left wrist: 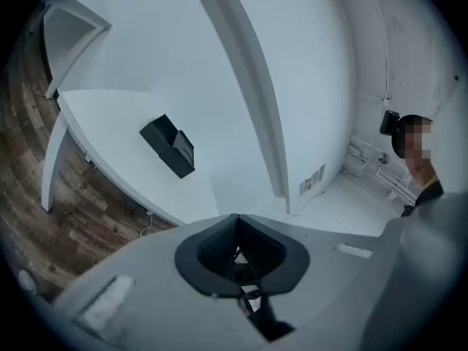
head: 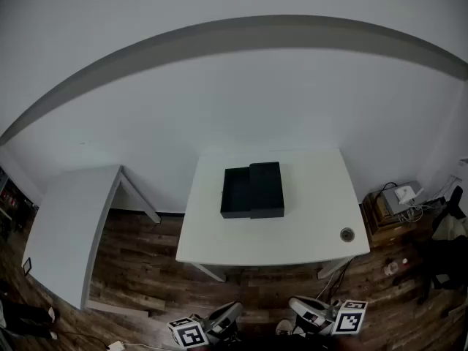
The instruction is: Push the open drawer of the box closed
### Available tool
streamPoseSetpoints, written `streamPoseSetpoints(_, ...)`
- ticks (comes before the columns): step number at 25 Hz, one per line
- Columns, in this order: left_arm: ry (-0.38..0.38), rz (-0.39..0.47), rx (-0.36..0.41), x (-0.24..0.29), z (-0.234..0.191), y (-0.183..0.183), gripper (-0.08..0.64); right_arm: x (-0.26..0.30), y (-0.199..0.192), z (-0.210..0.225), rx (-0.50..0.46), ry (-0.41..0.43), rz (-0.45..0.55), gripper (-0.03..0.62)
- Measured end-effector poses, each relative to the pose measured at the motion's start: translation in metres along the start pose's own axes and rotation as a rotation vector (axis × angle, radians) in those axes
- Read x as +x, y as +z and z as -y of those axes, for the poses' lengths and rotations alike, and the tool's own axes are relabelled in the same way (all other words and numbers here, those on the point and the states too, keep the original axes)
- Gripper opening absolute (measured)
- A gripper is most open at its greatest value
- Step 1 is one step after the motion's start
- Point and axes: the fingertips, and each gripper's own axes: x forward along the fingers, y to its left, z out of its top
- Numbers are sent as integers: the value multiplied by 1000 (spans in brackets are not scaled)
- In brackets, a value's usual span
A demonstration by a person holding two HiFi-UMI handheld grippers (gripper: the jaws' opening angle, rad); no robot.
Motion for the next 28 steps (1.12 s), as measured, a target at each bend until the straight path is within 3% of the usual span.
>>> streamPoseSetpoints(17,8,-1,1,2,0,3,2,2,3,-2,-11,10,-1,3)
streamPoseSetpoints(28,25,28,22,18,8,0,3,-17,39,21,-17,-12,35,15)
